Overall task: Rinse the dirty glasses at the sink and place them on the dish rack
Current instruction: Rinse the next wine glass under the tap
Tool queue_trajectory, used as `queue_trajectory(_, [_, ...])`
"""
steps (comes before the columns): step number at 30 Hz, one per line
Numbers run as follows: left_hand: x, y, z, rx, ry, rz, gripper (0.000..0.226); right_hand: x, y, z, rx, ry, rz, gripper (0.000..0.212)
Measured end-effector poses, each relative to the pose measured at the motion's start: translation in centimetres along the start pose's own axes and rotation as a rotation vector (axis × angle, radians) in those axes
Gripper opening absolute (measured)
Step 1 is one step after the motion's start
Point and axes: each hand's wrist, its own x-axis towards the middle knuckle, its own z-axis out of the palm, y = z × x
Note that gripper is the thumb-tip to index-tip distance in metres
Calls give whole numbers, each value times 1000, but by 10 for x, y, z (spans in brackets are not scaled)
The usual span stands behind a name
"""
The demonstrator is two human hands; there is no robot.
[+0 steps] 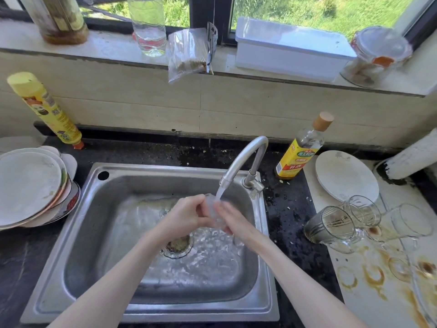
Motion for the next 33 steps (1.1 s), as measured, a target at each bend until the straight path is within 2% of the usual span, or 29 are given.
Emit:
queue_trajectory(1, [-1,0,0,-50,-2,10,28,-1,1,-1,18,-16,-1,36])
queue_trajectory(3, [-2,4,-3,-114,-44,72,16,1,7,1,91,-27,54,64])
queue_trajectory(5, [0,7,-6,-120,-38,140,17,7,12,3,173,4,168,78])
queue_trajectory(8, [5,5,-10,-105,63,132,18,16,11,9,243,-36,189,75])
queue_trajectory(10, [4,3,-12,-128,127,82,16,17,8,7,168,-84,194,71])
queue_trajectory(13, [1,-11,-16,-271,237,-75,14,8,-1,-3,-86,-104,178,51])
queue_trajectory(15, [1,-23,-15,-439,280,-195,18,2,-5,-6,-79,-67,152,34])
queue_trajectory(18, [3,-31,-6,-588,293,-300,22,-2,-5,-5,26,-7,174,19])
queue_trajectory(21, [3,-36,-1,-756,316,-375,25,-2,1,-4,344,34,233,29])
queue_trajectory(24, [0,-44,0,-1001,355,-481,28,-4,-2,-7,598,16,211,26])
queue_trajectory(28, [-5,-48,6,-1144,350,-575,26,-7,-5,-3,710,-49,146,12])
queue_trajectory(31, [-5,-52,6,-1198,353,-622,23,-4,-1,-1,843,-115,142,14])
queue_trajectory(33, [-5,-52,7,-1192,345,-626,22,1,4,0,922,-168,159,30])
